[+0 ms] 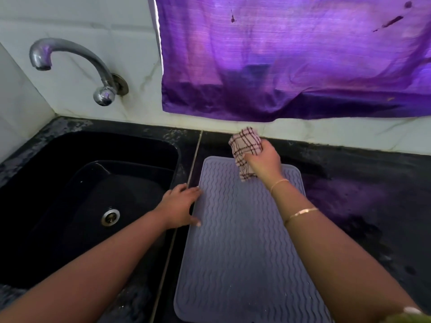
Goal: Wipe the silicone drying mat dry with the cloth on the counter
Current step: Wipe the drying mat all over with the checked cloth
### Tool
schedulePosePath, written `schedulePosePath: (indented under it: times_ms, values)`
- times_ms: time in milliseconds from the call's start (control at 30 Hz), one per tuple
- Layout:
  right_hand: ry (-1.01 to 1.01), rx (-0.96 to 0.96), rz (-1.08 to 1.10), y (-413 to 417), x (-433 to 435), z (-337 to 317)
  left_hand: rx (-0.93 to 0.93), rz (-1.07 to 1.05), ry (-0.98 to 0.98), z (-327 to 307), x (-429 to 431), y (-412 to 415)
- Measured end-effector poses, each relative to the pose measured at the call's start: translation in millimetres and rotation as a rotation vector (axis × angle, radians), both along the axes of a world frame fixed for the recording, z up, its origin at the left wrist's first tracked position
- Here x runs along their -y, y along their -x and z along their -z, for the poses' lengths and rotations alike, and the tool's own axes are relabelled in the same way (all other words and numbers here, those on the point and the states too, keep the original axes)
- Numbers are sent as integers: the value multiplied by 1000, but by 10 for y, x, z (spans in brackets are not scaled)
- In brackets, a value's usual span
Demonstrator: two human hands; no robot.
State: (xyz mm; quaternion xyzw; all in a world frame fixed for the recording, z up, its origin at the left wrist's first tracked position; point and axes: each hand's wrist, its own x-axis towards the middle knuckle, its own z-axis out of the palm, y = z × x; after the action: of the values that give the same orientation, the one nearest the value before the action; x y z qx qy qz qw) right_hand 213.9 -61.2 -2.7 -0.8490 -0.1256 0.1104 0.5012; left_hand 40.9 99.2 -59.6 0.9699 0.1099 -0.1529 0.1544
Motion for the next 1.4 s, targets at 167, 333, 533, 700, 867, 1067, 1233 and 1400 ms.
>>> schedulePosePath:
  times_ms: [167,333,533,700,867,1067,1233,1400]
  values:
    - [298,433,-146,-123,-537,213,-197,161,-177,-31,-17,-101]
    - [717,353,-462,142,-843,803,-277,231,-359,-42,74,-168]
    - [774,546,-607,-70,-688,820,-307,287,-514,-100,215,-342]
    - [847,509,-475,-432,-169,790,-286,313,-557,-85,257,-442]
    - [785,294,-202,-461,-196,638,-269,314,-540,-93,227,-415]
    - [721,390,-443,92,-677,748,-260,264,-455,-127,152,-319]
    - [685,421,-423,440,-592,831,-270,205,-377,-73,87,-150]
    - [640,440,-523,779,-288,832,-212,209,-373,-53,76,-119]
